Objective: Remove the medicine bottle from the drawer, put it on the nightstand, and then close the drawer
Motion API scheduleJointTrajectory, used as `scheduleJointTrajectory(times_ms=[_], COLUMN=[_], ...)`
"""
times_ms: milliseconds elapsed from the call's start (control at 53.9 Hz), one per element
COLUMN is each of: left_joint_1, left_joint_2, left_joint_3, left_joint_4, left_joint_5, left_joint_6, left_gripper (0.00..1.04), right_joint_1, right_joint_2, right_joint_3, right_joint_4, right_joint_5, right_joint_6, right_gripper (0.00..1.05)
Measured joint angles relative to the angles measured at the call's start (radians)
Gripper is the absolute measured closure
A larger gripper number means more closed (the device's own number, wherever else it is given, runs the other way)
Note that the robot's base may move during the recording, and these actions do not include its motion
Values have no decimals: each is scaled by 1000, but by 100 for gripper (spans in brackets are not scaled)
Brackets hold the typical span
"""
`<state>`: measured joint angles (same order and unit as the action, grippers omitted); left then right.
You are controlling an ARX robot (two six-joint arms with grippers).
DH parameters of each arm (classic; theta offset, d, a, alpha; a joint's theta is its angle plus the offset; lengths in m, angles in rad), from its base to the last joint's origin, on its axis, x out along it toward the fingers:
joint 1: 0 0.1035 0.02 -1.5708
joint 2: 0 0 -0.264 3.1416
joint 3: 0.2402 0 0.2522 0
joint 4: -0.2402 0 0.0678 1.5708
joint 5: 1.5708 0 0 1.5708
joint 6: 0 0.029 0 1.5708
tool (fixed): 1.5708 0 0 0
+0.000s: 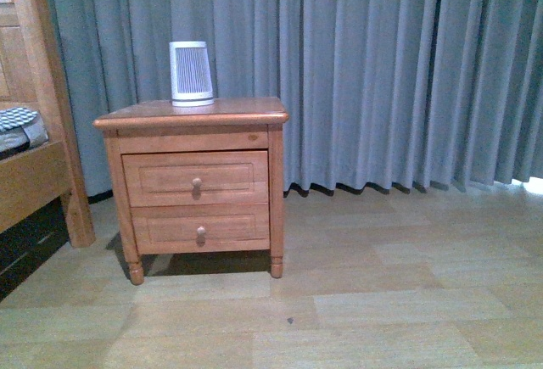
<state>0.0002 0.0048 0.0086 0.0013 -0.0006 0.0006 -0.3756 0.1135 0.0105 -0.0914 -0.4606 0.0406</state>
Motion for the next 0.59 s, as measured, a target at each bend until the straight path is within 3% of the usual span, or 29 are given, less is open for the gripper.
scheduleJointTrajectory(times_ms=[593], left_joint_1=[0], left_joint_2=[0], left_joint_3=[0], left_joint_4=[0], left_joint_5=[0], left_joint_6=[0], left_gripper=[7], right_joint_1=[0], right_joint_2=[0], right_joint_3=[0], right_joint_4=[0], right_joint_5=[0], right_joint_6=[0], right_gripper=[7])
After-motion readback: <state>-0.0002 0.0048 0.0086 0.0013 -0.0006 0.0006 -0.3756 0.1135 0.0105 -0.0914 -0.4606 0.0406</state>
